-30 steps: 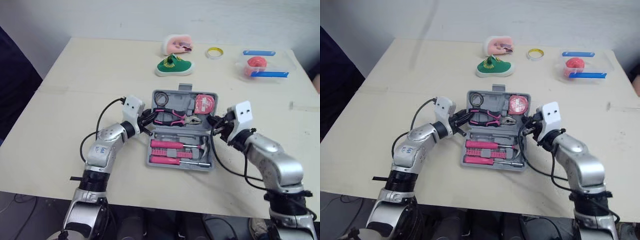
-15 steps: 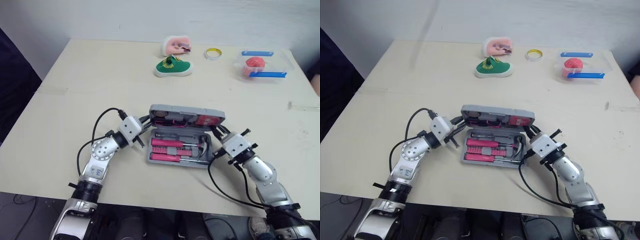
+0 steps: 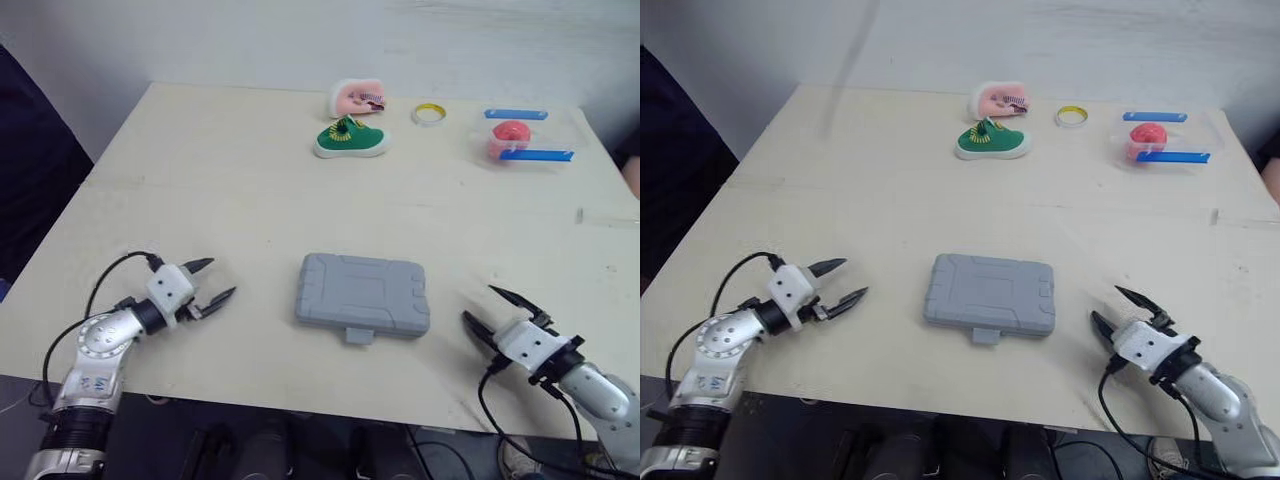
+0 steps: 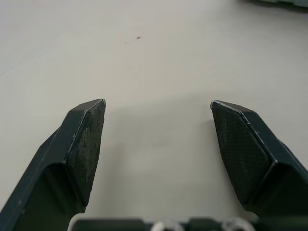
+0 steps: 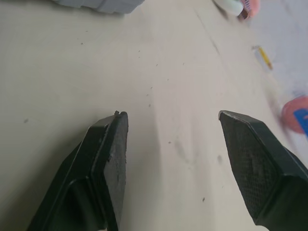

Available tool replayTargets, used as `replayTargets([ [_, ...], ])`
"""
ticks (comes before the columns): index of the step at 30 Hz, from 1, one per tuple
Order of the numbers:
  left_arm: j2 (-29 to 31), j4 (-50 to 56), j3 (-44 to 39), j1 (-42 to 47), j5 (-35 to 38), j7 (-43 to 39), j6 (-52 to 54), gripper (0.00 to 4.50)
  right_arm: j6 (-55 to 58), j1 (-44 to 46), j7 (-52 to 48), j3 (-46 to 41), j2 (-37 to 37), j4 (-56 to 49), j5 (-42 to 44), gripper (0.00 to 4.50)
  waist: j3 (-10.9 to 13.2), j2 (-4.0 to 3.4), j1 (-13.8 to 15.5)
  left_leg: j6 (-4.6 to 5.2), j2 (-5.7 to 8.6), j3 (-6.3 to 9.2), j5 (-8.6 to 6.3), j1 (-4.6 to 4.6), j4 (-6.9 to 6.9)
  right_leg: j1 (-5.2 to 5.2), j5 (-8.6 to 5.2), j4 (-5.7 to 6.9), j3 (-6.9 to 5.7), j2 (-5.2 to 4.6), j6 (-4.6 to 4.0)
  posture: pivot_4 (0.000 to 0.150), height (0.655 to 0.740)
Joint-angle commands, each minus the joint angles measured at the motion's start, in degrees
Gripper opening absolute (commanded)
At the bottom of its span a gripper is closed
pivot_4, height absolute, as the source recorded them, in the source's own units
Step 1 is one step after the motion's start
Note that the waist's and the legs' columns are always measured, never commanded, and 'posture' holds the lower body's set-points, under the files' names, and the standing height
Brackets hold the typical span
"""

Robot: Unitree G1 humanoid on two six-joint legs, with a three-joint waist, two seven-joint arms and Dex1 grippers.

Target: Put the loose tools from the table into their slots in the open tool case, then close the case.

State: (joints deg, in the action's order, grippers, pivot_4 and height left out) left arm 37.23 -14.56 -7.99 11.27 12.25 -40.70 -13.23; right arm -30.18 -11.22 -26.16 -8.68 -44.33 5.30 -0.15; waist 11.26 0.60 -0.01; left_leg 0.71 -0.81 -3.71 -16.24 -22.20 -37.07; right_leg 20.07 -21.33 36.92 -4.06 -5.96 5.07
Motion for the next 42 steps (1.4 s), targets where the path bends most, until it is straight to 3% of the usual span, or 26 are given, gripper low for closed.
replayTargets([
  [1, -0.6, 1.2, -1.5, 4.6, 3.9, -1.3, 3.3, 3.51, 3.1, -0.7, -5.4, -2.1, -0.4, -6.1, 9.4, 3.17, 0.0, 0.00, -0.1, -0.02, 0.00, 0.00, 0.01, 0.00, 0.00, 0.00, 0.00, 0.00, -0.01, 0.00, 0.00, 0.150, 0.7400],
  [9, -1.3, 2.5, 0.0, 7.7, 4.4, -4.4, 6.2, 3.51, 11.5, -5.2, -15.8, -4.1, -2.5, -15.3, 19.1, 3.17, 0.0, 0.00, -0.2, -0.10, -0.03, -0.06, 0.06, 0.01, -0.01, 0.02, 0.00, -0.02, -0.01, 0.11, 0.01, 0.150, 0.7400],
  [12, -2.0, 2.4, 1.3, 10.2, 5.2, -7.4, 7.2, 3.60, 18.5, -8.2, -19.9, -3.7, -2.9, -22.3, 26.3, 2.35, 0.0, 0.01, 0.2, -0.07, -0.03, -0.04, 0.05, 0.00, -0.03, 0.00, 0.00, 0.00, -0.01, 0.10, 0.01, 0.150, 0.7400],
  [16, -3.0, -1.1, 3.6, 14.9, 4.4, -10.9, 8.8, 1.76, 24.2, -8.8, -22.7, -2.6, -3.5, -27.3, 27.6, 0.17, 0.0, 0.02, 0.1, 0.00, -0.01, 0.02, 0.01, 0.03, -0.10, -0.11, 0.02, -0.04, -0.04, 0.06, 0.04, 0.150, 0.7400],
  [17, -3.2, -2.5, 4.5, 16.3, 3.5, -11.7, 8.6, 1.34, 25.7, -8.8, -23.1, -2.1, -3.5, -28.3, 27.6, 0.00, 0.0, 0.02, 0.1, 0.00, 0.00, 0.02, 0.01, 0.03, -0.11, -0.12, 0.02, -0.04, -0.06, 0.07, 0.04, 0.150, 0.7400],
  [20, -4.3, -7.2, 7.2, 20.5, 1.5, -13.4, 9.3, 0.04, 28.4, -8.4, -24.3, 0.0, -3.3, -29.5, 25.8, 0.00, 0.0, 0.02, 0.2, -0.03, 0.00, 0.03, 0.01, 0.03, -0.08, -0.12, 0.02, -0.07, -0.10, 0.10, 0.04, 0.150, 0.7400],
  [25, -7.0, -14.4, 9.1, 25.9, -1.4, -13.3, 5.5, 0.04, 29.9, -7.9, -25.6, 2.5, -3.1, -28.6, 22.4, 0.00, 0.0, 0.06, -0.1, -0.03, 0.01, -0.02, 0.02, 0.02, -0.14, -0.10, 0.02, -0.06, -0.07, 0.13, 0.04, 0.150, 0.7400],
  [29, -15.4, -32.6, 13.5, 39.2, -6.2, -14.0, 0.9, 0.04, 30.6, -3.9, -24.3, 9.5, -0.4, -24.2, 15.4, 0.00, 0.1, 0.35, 1.4, -0.03, 0.01, 0.09, 0.07, -0.03, -0.35, -0.13, 0.04, 0.04, -0.26, 0.20, 0.07, 0.150, 0.7400],
  [34, -20.1, -47.3, 14.2, 46.7, -10.3, -11.4, -4.2, 0.04, 30.7, -2.3, -22.9, 12.0, 1.2, -21.8, 11.4, 0.00, 0.0, 0.38, 1.0, 0.14, 0.11, -0.19, -0.05, -0.09, -0.34, -0.10, 0.16, -0.06, -0.38, 0.18, 0.30, 0.150, 0.7400],
  [42, -22.6, -53.5, 15.3, 48.8, -13.0, -17.0, -7.8, 0.04, 31.7, 3.2, -20.0, 12.2, 2.7, -18.1, 8.0, 0.00, 0.1, 0.72, 0.2, 0.16, 0.04, -0.20, -0.03, -0.02, -0.59, -0.15, 0.19, 0.00, -0.39, 0.15, 0.35, 0.150, 0.7400],
])
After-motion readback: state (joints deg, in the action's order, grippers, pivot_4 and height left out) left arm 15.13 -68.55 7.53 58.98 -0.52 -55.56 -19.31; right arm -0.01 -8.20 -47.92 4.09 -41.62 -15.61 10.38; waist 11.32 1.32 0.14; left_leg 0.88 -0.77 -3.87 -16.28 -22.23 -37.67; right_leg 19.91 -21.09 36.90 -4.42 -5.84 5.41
